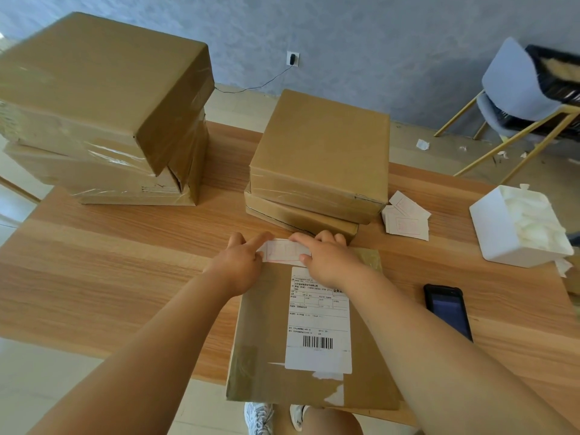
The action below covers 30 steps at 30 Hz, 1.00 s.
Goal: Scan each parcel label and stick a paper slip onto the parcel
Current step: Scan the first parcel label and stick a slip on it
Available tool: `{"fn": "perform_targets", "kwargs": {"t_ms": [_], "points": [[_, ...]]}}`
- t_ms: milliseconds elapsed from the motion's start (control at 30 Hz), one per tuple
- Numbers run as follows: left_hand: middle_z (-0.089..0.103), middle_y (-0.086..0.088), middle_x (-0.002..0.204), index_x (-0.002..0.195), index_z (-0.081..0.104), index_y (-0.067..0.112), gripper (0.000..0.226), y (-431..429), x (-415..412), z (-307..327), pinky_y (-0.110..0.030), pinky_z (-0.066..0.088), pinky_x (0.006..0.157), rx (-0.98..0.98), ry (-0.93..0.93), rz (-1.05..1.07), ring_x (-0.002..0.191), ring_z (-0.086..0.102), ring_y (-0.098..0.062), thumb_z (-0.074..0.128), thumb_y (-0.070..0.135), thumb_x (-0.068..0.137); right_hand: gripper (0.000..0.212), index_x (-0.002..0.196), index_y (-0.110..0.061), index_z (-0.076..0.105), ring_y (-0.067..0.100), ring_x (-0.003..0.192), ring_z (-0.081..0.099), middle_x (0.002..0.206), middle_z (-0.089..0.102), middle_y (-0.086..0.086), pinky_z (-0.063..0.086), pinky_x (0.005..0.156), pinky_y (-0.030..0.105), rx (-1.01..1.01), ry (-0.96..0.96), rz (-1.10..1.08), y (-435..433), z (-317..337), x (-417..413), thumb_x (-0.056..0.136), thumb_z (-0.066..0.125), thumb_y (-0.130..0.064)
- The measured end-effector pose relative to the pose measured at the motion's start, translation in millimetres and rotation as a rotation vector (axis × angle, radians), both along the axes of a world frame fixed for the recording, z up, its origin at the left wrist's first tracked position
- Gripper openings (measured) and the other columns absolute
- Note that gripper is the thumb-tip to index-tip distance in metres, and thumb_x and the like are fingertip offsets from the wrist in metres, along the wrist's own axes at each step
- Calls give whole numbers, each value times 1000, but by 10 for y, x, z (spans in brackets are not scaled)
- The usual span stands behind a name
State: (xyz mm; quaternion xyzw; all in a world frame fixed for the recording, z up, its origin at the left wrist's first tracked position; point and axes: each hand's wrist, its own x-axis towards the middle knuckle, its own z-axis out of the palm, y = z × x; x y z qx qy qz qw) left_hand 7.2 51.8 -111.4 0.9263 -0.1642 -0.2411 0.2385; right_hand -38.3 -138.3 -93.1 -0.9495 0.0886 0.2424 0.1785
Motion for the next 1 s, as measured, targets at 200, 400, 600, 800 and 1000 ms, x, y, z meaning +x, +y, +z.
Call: {"fn": "perform_targets", "kwargs": {"t_ms": [200,400,600,800,1000], "points": [[45,1,103,128,30,50,35,33,-51,-23,-36,49,72,-36,-35,45,85,55,-20,32,35,97,39,132,-50,34,27,115,32,127,45,3,38,91,41,-98,-96,-49,-136,-57,-119,94,33,-60],[54,-2,113,137,32,46,41,90,-164,-93,-30,43,74,-116,-29,154,92,50,-17,36,44,96,48,142,-51,27,18,113,30,136,42,-10,31,95,35,-28,-209,-54,-170,-164,-281,95,36,-56],[51,-7,123,144,24,40,47,88,-200,-41,-30,41,77,-143,58,192,93,48,-17,37,36,98,44,137,-32,47,17,128,30,140,43,-7,31,101,34,128,-199,-132,-290,49,-338,94,55,-36],[57,3,114,132,41,36,47,242,-488,-29,-34,48,78,-296,52,344,99,57,-16,55,45,87,21,112,-23,62,16,112,48,119,54,-6,45,91,37,124,-464,-303,-370,191,-775,93,56,-31],[55,2,129,138,40,30,47,360,-849,-168,-31,37,84,-350,154,483,112,51,-19,45,43,93,63,143,-19,34,28,135,31,144,38,6,36,106,46,-21,-255,-623,-606,7,-1234,90,57,-44]]}}
